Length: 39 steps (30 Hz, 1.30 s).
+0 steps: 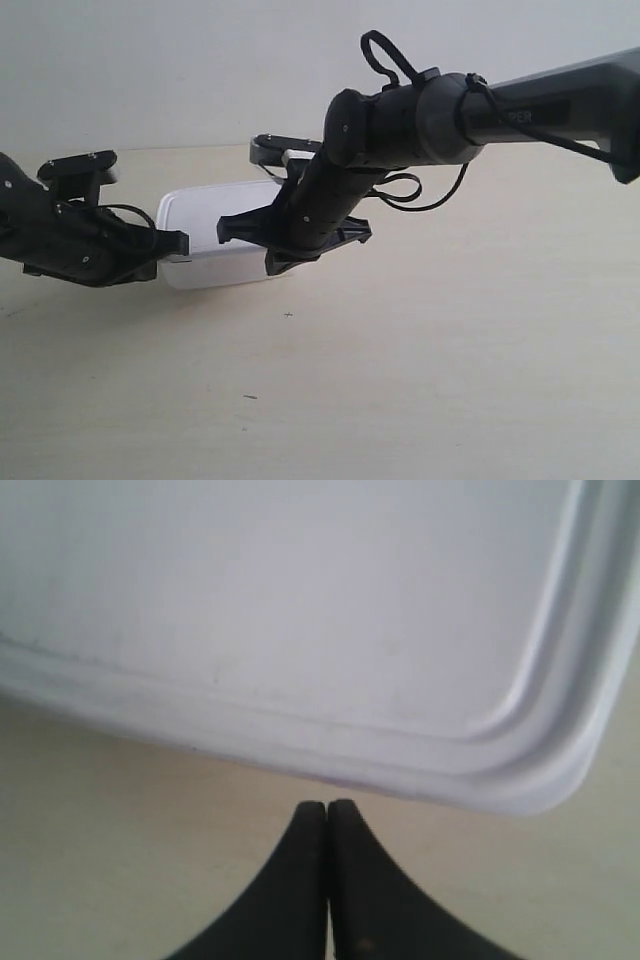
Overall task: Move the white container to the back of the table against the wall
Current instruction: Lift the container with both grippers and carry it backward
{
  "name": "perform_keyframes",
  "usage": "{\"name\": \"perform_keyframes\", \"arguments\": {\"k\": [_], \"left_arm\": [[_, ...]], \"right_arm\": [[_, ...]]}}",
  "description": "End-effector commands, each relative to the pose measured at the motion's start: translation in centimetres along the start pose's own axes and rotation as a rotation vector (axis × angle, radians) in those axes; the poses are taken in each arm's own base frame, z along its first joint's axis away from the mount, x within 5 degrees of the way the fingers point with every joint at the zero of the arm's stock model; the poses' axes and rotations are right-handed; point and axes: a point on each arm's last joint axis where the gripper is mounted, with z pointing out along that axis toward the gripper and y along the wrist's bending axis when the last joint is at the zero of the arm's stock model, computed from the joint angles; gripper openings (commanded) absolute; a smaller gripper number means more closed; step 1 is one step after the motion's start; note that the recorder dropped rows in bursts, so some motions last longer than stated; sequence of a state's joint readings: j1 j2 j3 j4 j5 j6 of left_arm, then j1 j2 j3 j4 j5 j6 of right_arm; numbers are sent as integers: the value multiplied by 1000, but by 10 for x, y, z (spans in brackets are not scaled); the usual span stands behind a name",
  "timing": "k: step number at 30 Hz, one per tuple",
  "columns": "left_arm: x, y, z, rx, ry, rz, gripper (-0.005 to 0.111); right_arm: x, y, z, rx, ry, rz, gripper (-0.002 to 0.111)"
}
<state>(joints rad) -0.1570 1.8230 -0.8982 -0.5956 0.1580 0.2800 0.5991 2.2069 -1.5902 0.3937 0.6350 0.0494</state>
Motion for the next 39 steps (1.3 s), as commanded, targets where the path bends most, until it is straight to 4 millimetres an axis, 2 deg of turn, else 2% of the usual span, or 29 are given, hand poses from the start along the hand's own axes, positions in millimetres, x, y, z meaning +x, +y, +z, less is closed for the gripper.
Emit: {"name": "perform_keyframes", "arguments": {"k": [1,6,27,39], "left_arm": [[-10,-4,4,5,-29,20,0],[-20,-7,12,10,-37,21,0],[-61,-16,50,20,-106,62,0],[-83,-21,69,25,-146,107,0]], "right_arm": [[-11,-18,5,18,5,24,0],[-19,-25,9,22,-11,17,0],[-54,-30,21,45,-95,-43,0],[-69,-31,37,37,-147,-50,0]]}}
